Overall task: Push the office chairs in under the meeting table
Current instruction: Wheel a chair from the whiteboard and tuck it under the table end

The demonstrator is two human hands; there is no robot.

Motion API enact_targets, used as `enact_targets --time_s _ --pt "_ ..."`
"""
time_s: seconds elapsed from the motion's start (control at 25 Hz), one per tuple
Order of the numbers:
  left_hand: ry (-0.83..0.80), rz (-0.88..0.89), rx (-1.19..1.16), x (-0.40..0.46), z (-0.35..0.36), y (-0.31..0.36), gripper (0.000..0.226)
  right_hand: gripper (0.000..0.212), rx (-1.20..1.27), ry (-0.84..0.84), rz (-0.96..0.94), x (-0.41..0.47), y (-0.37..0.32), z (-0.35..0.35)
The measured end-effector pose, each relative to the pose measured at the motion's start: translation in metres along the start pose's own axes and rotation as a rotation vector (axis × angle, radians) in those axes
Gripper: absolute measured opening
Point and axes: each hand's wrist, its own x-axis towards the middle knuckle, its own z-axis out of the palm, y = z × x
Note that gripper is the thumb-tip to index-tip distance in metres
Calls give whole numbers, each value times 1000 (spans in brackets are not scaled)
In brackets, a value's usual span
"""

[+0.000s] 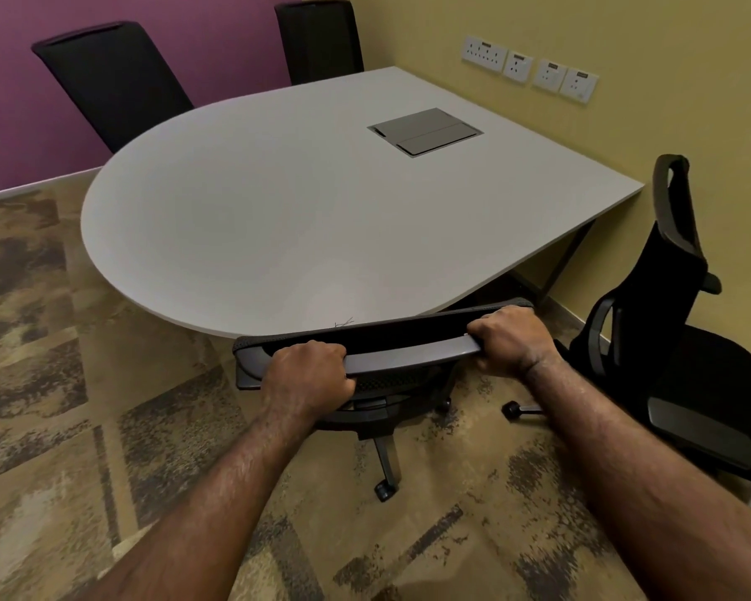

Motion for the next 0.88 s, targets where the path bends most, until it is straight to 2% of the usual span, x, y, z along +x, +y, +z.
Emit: enact_targets --time_s 0.88 --pt "35 -91 39 7 -1 44 14 12 25 46 -183 12 50 5"
